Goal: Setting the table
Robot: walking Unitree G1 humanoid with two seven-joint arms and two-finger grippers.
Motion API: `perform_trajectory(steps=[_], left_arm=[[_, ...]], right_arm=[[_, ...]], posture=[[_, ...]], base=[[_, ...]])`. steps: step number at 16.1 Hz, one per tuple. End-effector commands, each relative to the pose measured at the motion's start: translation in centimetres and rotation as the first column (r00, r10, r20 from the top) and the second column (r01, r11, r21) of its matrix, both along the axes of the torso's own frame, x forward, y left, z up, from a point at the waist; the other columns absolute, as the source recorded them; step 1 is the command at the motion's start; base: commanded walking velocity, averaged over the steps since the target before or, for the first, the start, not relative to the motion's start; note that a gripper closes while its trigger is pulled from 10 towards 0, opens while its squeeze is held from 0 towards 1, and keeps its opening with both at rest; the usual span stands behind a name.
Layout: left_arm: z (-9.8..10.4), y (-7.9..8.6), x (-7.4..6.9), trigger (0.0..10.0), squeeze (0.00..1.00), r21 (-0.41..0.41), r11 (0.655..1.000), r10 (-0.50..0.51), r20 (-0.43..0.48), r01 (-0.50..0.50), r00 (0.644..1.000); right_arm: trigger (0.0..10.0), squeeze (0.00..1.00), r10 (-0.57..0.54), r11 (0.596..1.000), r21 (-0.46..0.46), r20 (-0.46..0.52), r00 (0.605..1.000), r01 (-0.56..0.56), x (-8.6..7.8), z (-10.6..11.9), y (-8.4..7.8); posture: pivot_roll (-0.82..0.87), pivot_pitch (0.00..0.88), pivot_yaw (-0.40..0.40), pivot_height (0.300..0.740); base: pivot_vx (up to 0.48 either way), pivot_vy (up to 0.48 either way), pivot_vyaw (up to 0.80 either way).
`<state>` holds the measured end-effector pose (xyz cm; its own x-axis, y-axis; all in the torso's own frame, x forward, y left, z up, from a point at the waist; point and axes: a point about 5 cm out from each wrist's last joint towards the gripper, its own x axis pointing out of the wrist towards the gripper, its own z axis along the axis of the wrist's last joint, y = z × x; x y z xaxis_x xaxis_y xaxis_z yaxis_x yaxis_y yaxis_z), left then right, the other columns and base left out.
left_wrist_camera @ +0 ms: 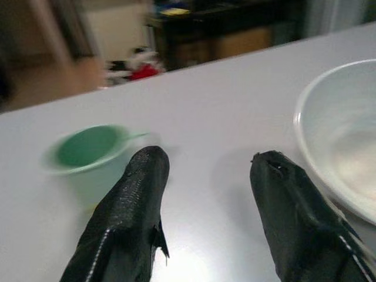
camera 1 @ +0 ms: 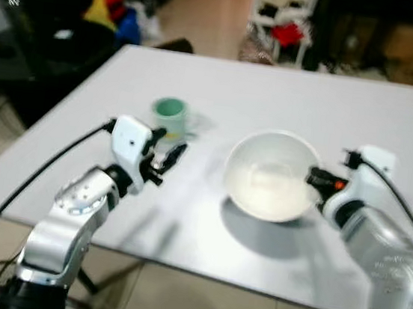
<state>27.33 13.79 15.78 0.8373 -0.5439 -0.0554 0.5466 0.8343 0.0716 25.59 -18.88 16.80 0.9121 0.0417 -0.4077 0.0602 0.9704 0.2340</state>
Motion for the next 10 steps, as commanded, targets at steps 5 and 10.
perform_trajectory(steps=[5, 10], left_arm=[[0.6, 0.3, -0.9, 10.0, 0.0, 0.022, 0.967, -0.252, -0.042, 0.253, 0.967], [0.2, 0.1, -2.0, 10.0, 0.0, 0.026, 0.909, -0.408, -0.14, 0.416, 0.902]], right_arm=[[10.0, 0.0, 0.072, 0.988, 0.141, -0.087, 0.994, -0.06, -0.3, 0.4, -0.4], [10.0, 0.0, 0.111, 0.98, 0.182, -0.186, 0.976, -0.076, -0.8, 0.0, -0.8]], posture=[[-0.03, 0.0, 0.068, 0.74], [-0.03, 0.0, 0.074, 0.74]], base=[[0.0, 0.0, 0.0], [0.0, 0.0, 0.0]])
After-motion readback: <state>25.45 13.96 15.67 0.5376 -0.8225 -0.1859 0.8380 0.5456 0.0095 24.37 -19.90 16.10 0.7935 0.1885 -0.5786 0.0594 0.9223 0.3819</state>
